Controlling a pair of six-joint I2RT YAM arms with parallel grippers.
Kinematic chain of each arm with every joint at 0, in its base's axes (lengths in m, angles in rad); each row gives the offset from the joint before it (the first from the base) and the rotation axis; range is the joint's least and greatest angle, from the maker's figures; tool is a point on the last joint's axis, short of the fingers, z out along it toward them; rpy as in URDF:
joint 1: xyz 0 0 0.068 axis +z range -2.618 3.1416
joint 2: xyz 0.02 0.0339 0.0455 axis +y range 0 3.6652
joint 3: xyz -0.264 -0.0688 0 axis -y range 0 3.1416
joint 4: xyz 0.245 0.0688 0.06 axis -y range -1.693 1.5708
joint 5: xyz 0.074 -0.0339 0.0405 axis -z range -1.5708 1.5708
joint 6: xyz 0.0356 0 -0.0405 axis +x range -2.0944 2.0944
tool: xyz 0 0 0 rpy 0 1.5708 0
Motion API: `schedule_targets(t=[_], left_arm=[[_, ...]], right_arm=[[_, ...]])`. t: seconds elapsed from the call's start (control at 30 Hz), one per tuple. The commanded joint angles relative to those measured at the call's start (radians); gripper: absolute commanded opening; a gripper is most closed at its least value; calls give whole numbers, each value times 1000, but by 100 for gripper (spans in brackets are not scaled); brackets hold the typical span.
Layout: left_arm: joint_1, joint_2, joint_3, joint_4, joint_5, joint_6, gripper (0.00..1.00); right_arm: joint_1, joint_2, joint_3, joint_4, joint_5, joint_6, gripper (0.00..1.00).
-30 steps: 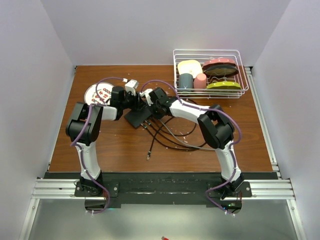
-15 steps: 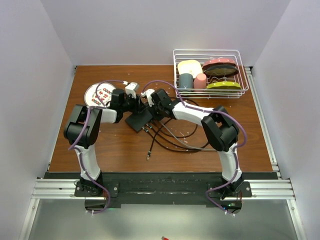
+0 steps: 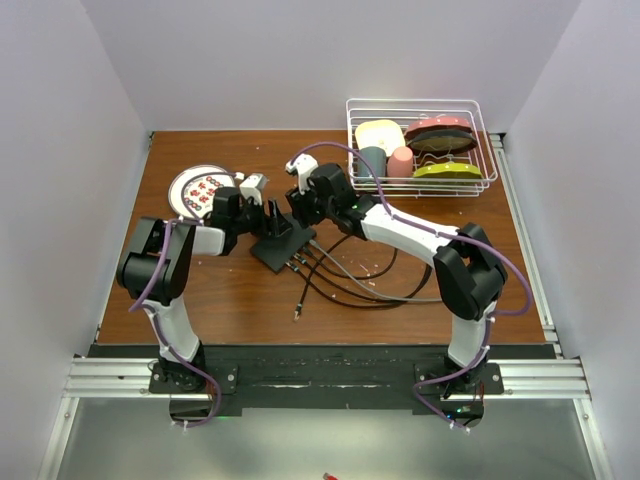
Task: Insert the plug into the switch port
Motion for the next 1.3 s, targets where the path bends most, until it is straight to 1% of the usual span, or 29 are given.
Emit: schedule_targets(t=[0.0, 0.13, 0.37, 0.4, 0.47, 0.67, 0.77, 0.83, 0.87, 0.9, 1.1, 1.13, 1.27], left_arm=[[8, -22, -34, -27, -4, -13, 75], [8, -36, -51, -5, 9, -16, 75], [13, -64, -74, 36, 44, -22, 77], [16, -74, -80, 51, 48, -24, 78], [17, -82, -105, 77, 50, -37, 82], [23, -108, -123, 97, 50, -37, 84], [23, -100, -123, 113, 50, -44, 83], [25, -85, -114, 104, 53, -42, 82], [25, -76, -114, 107, 55, -44, 82], [25, -71, -115, 119, 55, -48, 81], [26, -45, -99, 120, 70, -50, 76], [26, -42, -96, 121, 73, -50, 75], [26, -34, -89, 117, 82, -50, 72]], right_arm=[[3, -54, -47, 5, 31, 21, 57], [1, -68, -87, 6, 28, 32, 61], [3, -88, -130, 9, 24, 44, 64], [1, -91, -136, 12, 19, 42, 64], [3, -95, -145, 6, 14, 44, 66], [1, -97, -194, 2, 13, 47, 67], [1, -89, -211, -3, 16, 44, 64], [3, -80, -217, -1, 17, 44, 54], [3, -74, -217, -6, 22, 44, 51], [3, -60, -217, -14, 25, 44, 45], [3, -16, -213, -20, 24, 47, 41], [3, -3, -205, -24, 24, 47, 39], [3, 20, -194, -37, 28, 47, 38]])
